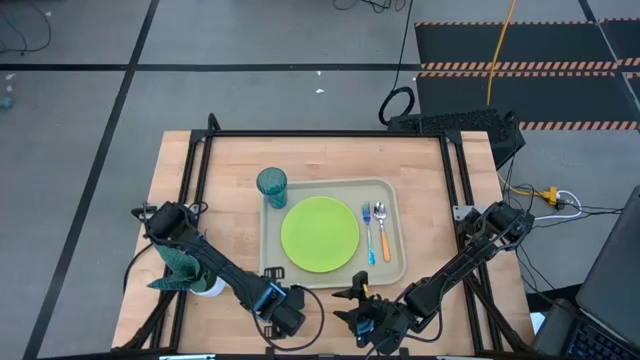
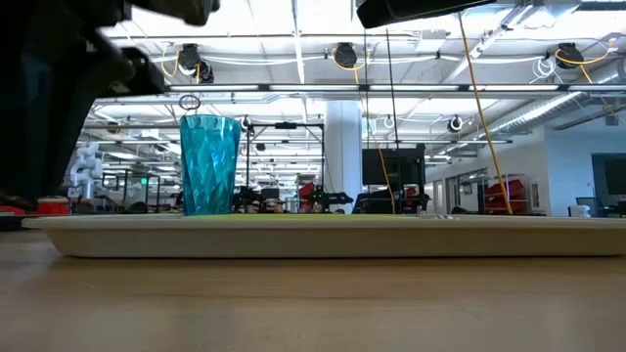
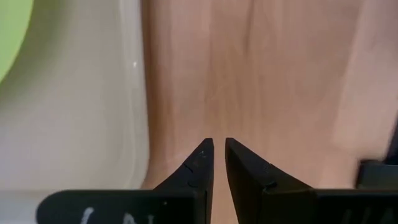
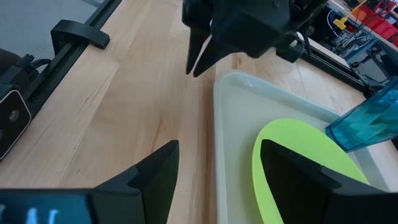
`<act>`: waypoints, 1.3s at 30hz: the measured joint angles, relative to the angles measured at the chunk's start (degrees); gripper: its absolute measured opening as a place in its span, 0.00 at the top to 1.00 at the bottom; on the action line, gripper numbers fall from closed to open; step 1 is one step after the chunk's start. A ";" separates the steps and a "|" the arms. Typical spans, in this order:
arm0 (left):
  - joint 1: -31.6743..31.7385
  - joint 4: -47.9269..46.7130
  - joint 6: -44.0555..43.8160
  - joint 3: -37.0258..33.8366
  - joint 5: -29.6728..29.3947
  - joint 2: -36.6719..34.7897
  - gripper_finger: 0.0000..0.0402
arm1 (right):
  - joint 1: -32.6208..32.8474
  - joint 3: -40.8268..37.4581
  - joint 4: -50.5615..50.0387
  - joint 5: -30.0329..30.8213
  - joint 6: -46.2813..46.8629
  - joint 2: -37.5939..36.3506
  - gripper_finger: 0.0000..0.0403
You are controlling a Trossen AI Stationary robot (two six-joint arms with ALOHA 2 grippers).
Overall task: Pick and place plate/cup/fork/spoon on tray
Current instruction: Adjust the gray serving tray
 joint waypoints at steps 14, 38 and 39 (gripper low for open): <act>2.17 0.87 0.65 -7.73 0.75 -0.02 0.90 | 0.00 0.00 0.04 0.00 0.00 0.00 0.46; 2.43 -3.64 0.26 -7.73 -1.89 -0.02 0.90 | -0.02 0.00 0.04 0.00 0.18 0.02 0.46; 2.43 -4.04 0.25 -7.73 -2.11 -0.02 0.90 | -0.02 0.00 0.04 0.00 0.17 0.02 0.46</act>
